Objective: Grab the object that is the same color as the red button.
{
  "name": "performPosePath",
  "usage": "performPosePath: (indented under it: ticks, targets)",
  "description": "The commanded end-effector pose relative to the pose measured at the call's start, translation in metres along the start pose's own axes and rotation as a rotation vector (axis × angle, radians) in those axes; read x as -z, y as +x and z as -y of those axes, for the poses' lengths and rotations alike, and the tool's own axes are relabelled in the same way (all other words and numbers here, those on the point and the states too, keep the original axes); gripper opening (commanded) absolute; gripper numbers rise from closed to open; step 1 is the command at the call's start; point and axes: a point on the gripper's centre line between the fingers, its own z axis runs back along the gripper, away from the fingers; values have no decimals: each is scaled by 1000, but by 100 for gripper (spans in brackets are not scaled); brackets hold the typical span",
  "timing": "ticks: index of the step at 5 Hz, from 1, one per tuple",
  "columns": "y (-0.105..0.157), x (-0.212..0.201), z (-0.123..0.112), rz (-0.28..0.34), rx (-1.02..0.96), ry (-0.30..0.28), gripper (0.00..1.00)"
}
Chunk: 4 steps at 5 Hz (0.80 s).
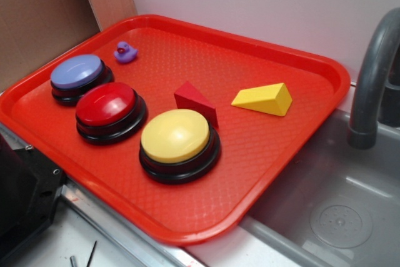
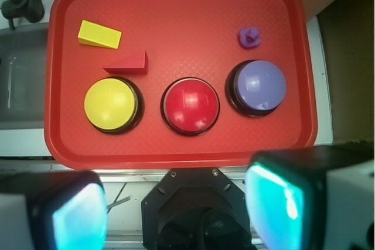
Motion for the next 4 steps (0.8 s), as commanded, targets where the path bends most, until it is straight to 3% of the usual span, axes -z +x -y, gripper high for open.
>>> performPosePath:
  ticks: [1,2,4]
  targets:
    - [0,0,0,0,0,0,100]
    - [7,8,2,-44,-187,-19,100]
    - [31,37,17,-14,-536,-49,100]
